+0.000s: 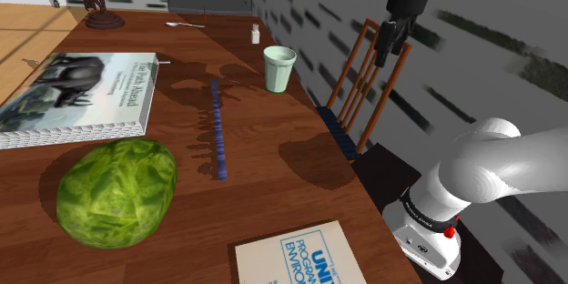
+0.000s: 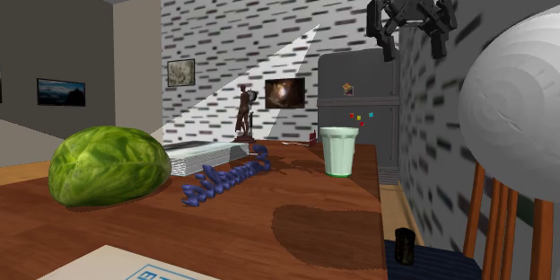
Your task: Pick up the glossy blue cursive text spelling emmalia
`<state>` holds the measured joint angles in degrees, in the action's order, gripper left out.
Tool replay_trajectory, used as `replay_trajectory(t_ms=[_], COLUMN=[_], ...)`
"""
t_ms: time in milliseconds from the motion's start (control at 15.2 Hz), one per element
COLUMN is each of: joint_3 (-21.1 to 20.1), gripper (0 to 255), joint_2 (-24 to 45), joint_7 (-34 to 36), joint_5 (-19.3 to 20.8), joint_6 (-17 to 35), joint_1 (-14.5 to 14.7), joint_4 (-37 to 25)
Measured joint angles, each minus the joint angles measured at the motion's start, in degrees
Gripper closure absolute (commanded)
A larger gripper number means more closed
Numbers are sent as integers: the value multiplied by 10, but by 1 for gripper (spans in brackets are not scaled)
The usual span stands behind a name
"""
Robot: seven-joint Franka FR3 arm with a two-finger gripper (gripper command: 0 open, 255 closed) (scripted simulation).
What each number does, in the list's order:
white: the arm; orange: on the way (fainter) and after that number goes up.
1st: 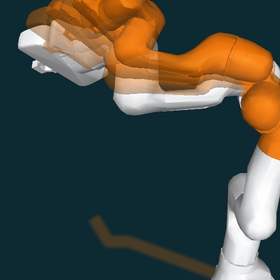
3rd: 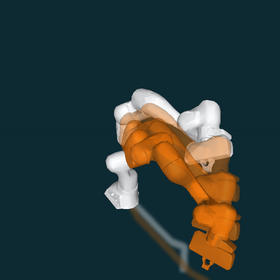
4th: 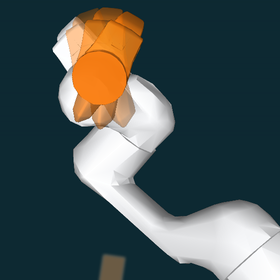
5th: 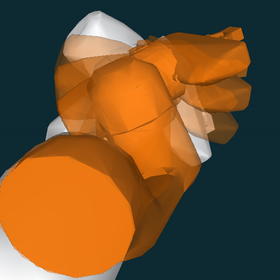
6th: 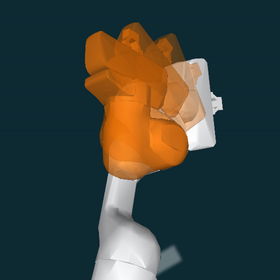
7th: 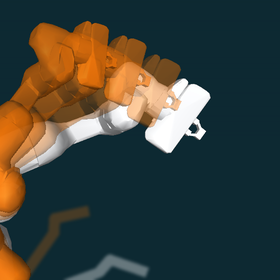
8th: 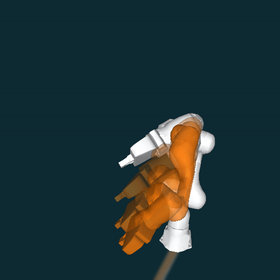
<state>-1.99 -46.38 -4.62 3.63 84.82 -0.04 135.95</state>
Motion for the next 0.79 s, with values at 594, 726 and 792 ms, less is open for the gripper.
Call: replay_trajectory(t_ms=[594, 726, 792], joint_3=[-75, -94, -105], gripper=[0, 0, 0], joint_2=[75, 102, 119], joint_7=[124, 156, 174], joint_5=[-68, -83, -90], joint_6=[78, 104, 115], joint_1=[8, 9, 10], joint_4=[8, 6, 0])
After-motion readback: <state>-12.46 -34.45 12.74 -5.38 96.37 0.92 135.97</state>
